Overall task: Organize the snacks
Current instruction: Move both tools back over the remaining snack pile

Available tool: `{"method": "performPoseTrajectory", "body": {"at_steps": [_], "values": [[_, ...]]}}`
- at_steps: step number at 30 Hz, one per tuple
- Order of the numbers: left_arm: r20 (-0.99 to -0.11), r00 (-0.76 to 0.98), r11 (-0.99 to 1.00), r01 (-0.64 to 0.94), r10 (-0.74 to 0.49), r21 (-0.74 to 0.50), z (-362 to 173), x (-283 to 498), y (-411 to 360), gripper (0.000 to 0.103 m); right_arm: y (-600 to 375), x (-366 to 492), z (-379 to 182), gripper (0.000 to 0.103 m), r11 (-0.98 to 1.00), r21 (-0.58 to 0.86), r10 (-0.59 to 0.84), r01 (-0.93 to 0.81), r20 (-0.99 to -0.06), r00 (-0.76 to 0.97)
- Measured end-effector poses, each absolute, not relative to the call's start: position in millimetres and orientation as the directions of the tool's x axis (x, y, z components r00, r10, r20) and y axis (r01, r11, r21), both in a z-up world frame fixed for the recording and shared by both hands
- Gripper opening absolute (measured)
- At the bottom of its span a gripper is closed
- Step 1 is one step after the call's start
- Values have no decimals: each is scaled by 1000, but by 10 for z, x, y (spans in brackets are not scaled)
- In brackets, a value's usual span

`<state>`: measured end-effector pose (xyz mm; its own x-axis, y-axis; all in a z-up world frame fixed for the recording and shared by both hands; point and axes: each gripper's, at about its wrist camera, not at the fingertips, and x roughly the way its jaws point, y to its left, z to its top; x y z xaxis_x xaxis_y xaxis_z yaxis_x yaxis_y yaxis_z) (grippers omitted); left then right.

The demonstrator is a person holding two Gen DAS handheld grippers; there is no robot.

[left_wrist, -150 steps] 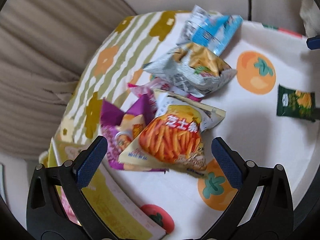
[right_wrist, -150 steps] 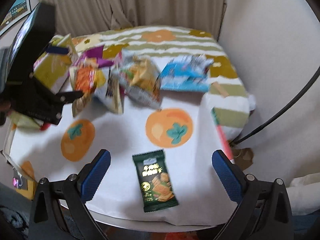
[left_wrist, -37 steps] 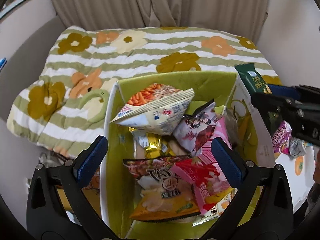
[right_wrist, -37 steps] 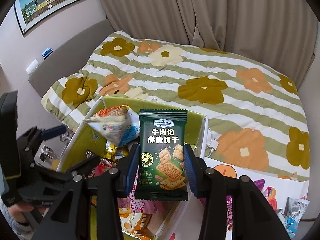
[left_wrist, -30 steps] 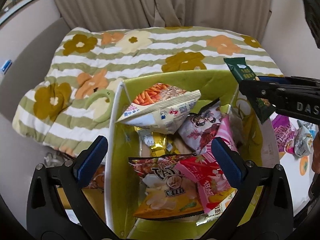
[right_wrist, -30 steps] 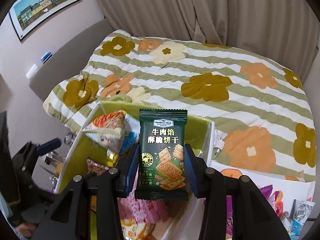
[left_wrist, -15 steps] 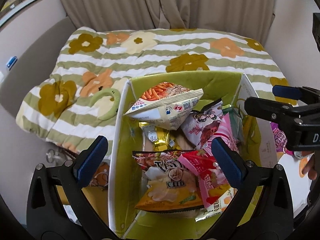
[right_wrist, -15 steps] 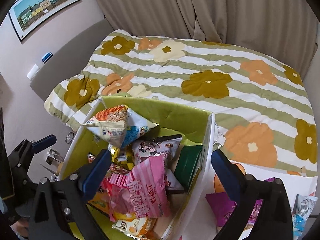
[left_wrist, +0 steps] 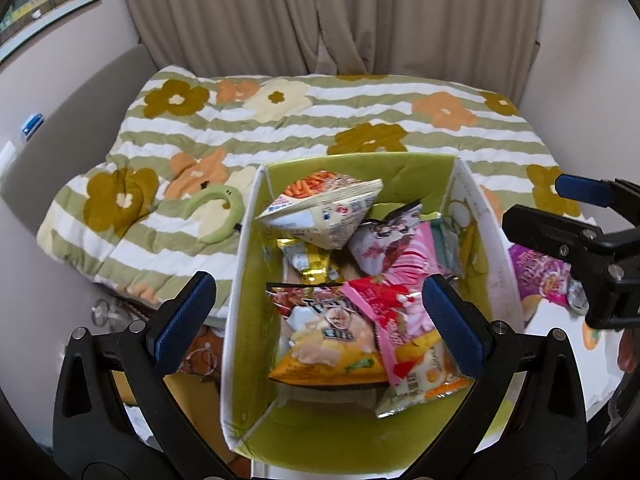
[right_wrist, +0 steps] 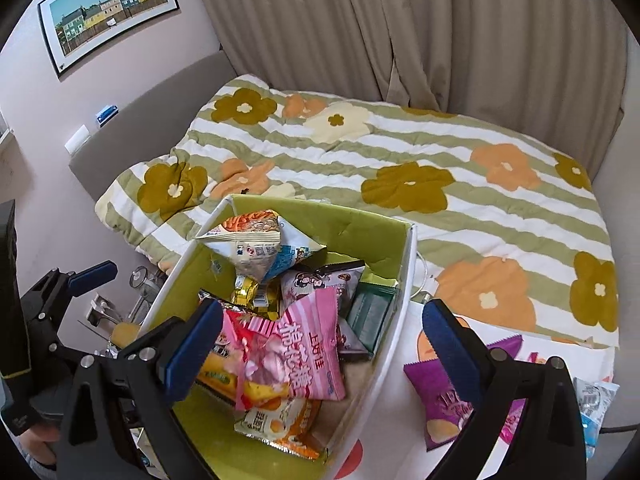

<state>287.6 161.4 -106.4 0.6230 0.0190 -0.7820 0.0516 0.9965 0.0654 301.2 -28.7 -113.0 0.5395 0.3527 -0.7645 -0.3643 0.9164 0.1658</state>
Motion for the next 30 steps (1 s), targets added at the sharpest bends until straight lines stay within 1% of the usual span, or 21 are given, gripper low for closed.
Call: {"method": "performPoseTrajectory", "body": {"at_steps": [4,8,11,16,22,26,30], "values": [[-774,633,993,104,-26,52,-1002,2794,1468,102,-392,2833,-1055,99,925,173,347,-339,-750,563],[-769,633,984,178,-93,28,-960,2755,1248,102,-596,2656,-990,99,946,183,313,-269,-738,597],[-765,630,974,226,-135,15,-952,2742,1036,102,-840,2537,-918,99,963,181,267,-199,-722,638],[-757,624,960,279,-193,-15,-931,2720,625,102,-1336,2375,-862,99,984,147,179,-105,-723,668],[-762,613,957,288,-209,-31,-975,2737,81,102,-1968,2256,-975,99,989,146,134,-36,-744,654],[-783,582,956,288,-221,-55,-1093,2797,-349,102,-2410,2207,-1170,99,989,146,124,-14,-776,618],[-810,552,959,282,-195,-39,-1285,2881,-748,102,-2758,2231,-1426,99,987,159,137,-12,-806,575]]}}
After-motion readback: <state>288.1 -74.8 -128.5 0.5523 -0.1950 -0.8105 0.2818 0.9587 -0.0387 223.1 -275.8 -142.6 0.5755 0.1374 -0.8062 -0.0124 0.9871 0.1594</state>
